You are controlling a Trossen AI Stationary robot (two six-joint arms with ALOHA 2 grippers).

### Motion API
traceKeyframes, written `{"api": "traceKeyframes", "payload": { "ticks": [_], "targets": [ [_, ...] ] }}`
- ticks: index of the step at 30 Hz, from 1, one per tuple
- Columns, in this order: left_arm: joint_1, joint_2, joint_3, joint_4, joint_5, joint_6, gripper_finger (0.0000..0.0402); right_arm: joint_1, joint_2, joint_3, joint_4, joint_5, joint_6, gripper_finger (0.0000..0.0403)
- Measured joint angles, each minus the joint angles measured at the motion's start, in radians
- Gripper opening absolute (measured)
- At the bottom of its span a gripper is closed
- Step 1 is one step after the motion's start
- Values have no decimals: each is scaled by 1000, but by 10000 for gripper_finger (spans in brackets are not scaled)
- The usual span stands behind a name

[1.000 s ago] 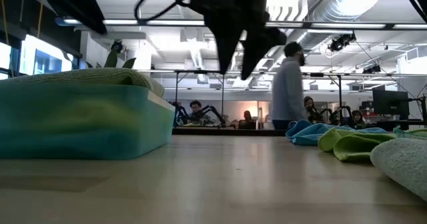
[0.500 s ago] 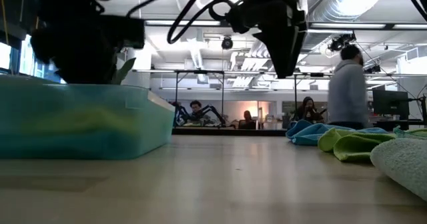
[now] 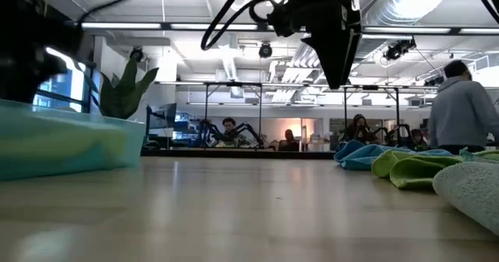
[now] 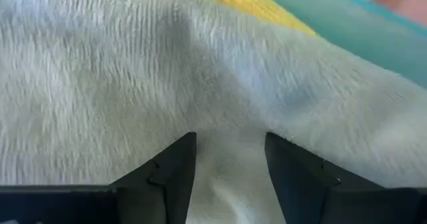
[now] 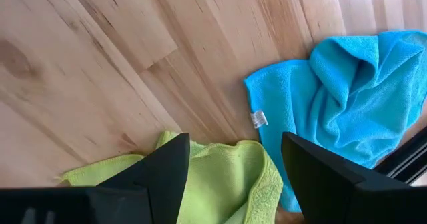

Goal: Fold microfiber towels
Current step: Put the top green microfiber towel into the green bin, then fold the light green microfiber towel

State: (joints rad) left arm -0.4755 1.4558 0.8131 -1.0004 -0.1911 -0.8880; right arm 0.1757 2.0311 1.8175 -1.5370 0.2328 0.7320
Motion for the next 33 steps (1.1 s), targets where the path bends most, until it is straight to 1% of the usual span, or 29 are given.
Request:
{"api": "traceKeyframes", "payload": {
  "ticks": [3, 6, 8, 10, 13, 15, 17, 20, 23, 25, 27, 29, 31, 33],
  "targets": [
    [-15, -88, 35, -1, 0, -57, 170, 0, -50, 0, -7, -5, 9, 229],
    [-18, -174, 89, -5, -43, -74, 170, 0, -127, 0, -11, -3, 27, 229],
    [-13, -220, 123, 1, -109, -79, 170, 0, -178, 0, -3, -2, 30, 229],
    [-5, -254, 152, 7, -201, -81, 170, 8, -225, -9, 6, 0, 52, 229],
    [23, -282, 188, 34, -318, -94, 170, 30, -287, -72, 5, 2, 84, 229],
    [48, -284, 212, 86, -374, -81, 170, 46, -339, -152, -1, -7, 124, 229],
    [78, -282, 223, 129, -388, -28, 170, 55, -401, -255, -4, -47, 184, 229],
    [125, -269, 229, 294, -381, 58, 170, 63, -505, -436, 17, -118, 283, 229],
    [164, -265, 227, 441, -353, 132, 170, 63, -611, -615, 103, -208, 415, 229],
    [182, -263, 228, 526, -344, 172, 170, 67, -659, -731, 167, -260, 496, 229],
    [195, -262, 227, 593, -344, 206, 170, 81, -692, -830, 223, -299, 556, 229],
    [203, -263, 227, 640, -344, 225, 170, 95, -705, -905, 277, -329, 573, 229],
    [212, -262, 227, 666, -344, 228, 170, 109, -705, -955, 335, -344, 573, 229],
    [220, -263, 227, 673, -344, 227, 170, 119, -702, -993, 375, -338, 571, 229]
  ]
}}
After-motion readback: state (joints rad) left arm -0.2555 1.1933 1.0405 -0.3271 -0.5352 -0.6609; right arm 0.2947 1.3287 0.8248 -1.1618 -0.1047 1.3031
